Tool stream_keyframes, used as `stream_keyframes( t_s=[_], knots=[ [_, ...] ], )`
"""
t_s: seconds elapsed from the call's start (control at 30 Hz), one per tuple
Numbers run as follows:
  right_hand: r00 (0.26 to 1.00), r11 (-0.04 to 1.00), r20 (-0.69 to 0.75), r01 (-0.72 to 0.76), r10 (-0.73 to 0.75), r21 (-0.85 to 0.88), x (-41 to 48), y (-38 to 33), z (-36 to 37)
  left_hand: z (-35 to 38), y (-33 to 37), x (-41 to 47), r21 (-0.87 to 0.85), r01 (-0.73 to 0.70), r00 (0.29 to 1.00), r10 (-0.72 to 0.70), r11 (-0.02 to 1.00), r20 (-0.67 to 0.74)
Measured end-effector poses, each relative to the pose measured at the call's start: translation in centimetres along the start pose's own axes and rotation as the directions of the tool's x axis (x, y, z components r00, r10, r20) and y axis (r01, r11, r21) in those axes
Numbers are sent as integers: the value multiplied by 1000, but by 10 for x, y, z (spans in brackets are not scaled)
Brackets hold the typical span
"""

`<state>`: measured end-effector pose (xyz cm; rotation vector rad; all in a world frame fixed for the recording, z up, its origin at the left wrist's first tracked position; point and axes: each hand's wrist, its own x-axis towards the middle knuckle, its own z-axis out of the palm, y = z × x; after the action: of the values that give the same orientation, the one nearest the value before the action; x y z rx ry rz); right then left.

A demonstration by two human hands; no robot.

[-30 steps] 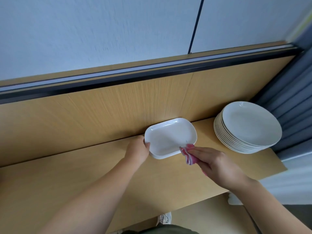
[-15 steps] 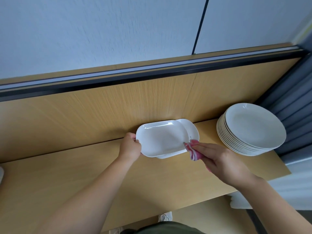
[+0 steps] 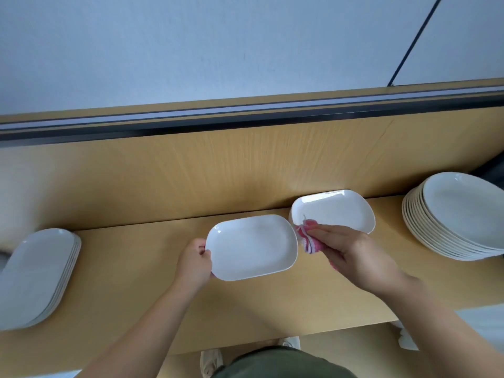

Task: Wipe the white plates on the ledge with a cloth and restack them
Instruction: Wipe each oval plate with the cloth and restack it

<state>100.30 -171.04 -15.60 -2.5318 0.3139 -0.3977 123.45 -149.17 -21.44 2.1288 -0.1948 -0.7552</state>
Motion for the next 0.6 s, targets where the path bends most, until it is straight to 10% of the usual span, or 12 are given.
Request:
stream_keyframes(
  t_s=[0.6],
  knots=[
    [996,997,54,69,-70,15,43,-64,66,-46,-64,21,212,1,998,-13,977,56]
  ],
)
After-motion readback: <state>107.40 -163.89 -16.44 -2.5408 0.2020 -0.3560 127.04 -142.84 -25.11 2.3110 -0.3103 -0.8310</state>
